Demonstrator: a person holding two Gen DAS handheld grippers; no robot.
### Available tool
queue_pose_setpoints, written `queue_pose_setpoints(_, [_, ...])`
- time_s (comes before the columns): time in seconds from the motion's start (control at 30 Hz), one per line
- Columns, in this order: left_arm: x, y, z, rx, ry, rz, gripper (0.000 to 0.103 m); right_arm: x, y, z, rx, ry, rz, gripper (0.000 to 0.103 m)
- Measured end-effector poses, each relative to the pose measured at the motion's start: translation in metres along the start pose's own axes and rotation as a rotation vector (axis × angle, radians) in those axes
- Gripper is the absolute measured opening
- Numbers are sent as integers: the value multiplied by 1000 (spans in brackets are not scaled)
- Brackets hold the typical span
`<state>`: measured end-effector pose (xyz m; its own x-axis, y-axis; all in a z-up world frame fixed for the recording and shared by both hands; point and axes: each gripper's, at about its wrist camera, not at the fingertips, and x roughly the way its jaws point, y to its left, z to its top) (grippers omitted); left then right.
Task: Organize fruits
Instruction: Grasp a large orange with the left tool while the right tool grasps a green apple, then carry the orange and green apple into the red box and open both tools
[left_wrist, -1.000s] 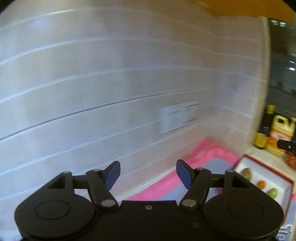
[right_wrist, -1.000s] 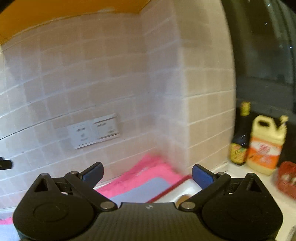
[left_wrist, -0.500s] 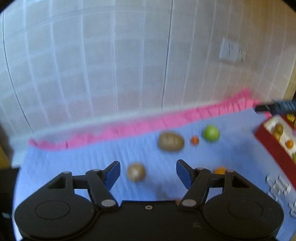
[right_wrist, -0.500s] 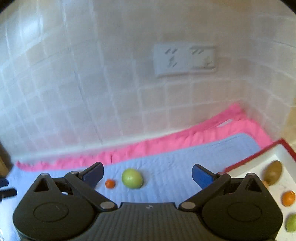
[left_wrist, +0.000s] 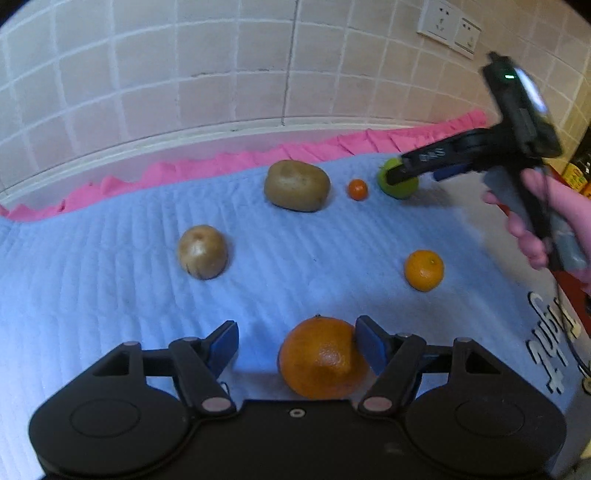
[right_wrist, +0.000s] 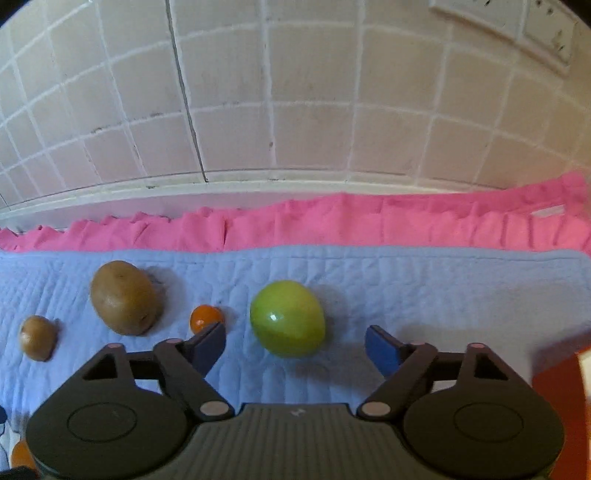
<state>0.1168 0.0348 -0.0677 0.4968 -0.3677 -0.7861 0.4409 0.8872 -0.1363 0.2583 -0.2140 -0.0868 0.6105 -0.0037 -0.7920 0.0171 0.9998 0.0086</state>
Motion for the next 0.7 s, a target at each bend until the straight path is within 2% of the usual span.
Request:
queue_pose_setpoints(0.07, [4, 2, -1, -3, 22, -41, 84, 8, -1, 1, -2, 8, 0, 81])
queue_pose_setpoints(0.13, [8, 3, -2, -20, 43, -78, 85, 17, -2, 4, 4, 20, 21, 71])
queue_pose_setpoints(0.2, [11, 1, -5, -42, 65, -106, 85, 22, -2, 6, 12, 26, 32, 70])
queue_pose_setpoints(0.37, [19, -4, -10, -86, 85, -122, 86, 29, 0, 10, 6, 29, 42, 64])
queue_pose_setpoints(0.47, [29, -13, -13, -59, 128, -88, 82, 33, 1, 11, -4, 25, 39, 63])
queue_pose_setpoints(0.5, [30, -16, -15, -44, 126, -73, 79, 33, 1, 11, -2, 24, 41, 59])
queue_pose_setpoints(0.53, [29, -20, -16, -36, 118, -55, 71, 33, 0, 11, -1, 19, 37, 54])
queue_pose_setpoints(0.57, [28, -21, -17, -37, 111, -45, 69, 33, -1, 11, 1, 14, 41, 54])
queue_pose_setpoints(0.7, [24, -24, -19, -47, 91, -27, 68, 29, -9, 9, 43, 6, 53, 54])
